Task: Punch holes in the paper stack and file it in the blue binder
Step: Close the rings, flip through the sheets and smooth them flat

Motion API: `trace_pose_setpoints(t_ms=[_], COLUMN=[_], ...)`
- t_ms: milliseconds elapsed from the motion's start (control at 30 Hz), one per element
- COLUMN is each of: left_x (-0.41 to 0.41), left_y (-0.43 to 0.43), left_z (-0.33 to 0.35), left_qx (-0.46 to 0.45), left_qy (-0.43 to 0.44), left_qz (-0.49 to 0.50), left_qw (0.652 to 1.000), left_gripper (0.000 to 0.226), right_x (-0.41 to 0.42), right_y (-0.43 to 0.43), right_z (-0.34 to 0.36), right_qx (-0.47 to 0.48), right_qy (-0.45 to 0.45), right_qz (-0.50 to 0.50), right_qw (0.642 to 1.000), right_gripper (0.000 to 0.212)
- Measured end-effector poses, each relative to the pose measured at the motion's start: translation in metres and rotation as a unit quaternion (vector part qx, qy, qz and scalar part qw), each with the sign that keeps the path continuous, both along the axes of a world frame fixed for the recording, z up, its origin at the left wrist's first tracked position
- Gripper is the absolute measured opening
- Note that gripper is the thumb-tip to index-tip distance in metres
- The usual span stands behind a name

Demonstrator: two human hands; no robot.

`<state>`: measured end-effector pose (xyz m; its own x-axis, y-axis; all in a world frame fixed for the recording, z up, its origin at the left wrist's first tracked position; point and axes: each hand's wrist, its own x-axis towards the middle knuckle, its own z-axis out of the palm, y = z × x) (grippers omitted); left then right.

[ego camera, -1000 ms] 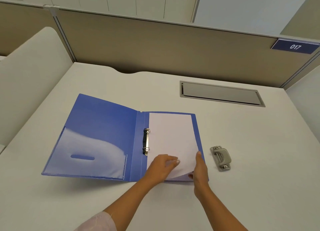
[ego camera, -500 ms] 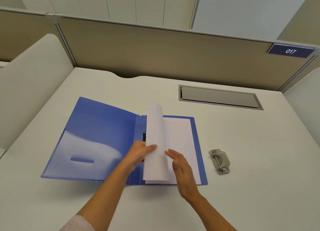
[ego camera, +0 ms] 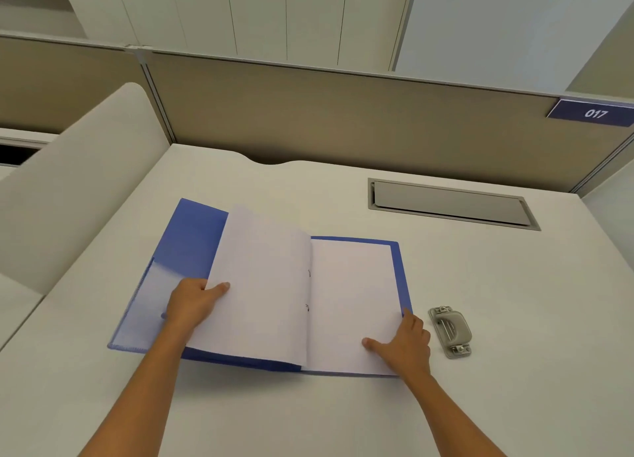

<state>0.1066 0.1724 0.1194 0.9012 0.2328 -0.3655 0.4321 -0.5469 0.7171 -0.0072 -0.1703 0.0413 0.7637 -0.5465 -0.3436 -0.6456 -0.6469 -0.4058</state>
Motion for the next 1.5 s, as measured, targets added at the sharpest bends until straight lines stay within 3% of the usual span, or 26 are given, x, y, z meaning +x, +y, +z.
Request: trace_pose_setpoints(t_ms=[367, 500, 667, 767, 900, 1033, 1233, 1500], left_x=[-0.009, -0.014, -0.017, -0.020, -0.031, -0.040, -0.048, -0.050], left_y=[0.007, 0.002, -0.010, -0.030, -0.078, -0.133, -0.173, -0.175], left_z=[0.003, 0.001, -0.006, -0.011, -0.012, -0.012, -0.015, -0.023], left_qx=[0.153, 0.162, 0.212, 0.112, -0.077, -0.207, -0.276, -0.309], left_qy=[-0.045, -0.106, -0.212, -0.234, -0.160, -0.071, 0.012, 0.034], left_qz=[0.007, 0.021, -0.004, -0.057, -0.134, -0.150, -0.152, -0.130], left_qw=[0.987, 0.981, 0.954, 0.964, 0.975, 0.964, 0.949, 0.942], left_gripper=[0.031, 0.029, 0.045, 0.029, 0.004, 0.012, 0.036, 0.045], right_x=[0.012, 0.011, 0.012, 0.011, 0.014, 0.020, 0.020, 0.017], right_y=[0.007, 0.008, 0.008, 0.009, 0.016, 0.032, 0.055, 0.056], right_z=[0.005, 0.008, 0.020, 0.029, 0.046, 0.064, 0.072, 0.067], right_qx=[-0.005, -0.005, -0.031, -0.006, 0.083, 0.230, 0.333, 0.356], right_qy=[0.047, 0.037, 0.026, -0.023, -0.085, -0.092, -0.095, -0.103], right_qz=[-0.041, -0.046, -0.034, -0.046, -0.026, 0.029, 0.019, -0.006], right_qw=[0.998, 0.998, 0.999, 0.999, 0.993, 0.968, 0.938, 0.929], right_gripper=[0.118, 0.112, 0.100, 0.078, 0.065, 0.057, 0.054, 0.050])
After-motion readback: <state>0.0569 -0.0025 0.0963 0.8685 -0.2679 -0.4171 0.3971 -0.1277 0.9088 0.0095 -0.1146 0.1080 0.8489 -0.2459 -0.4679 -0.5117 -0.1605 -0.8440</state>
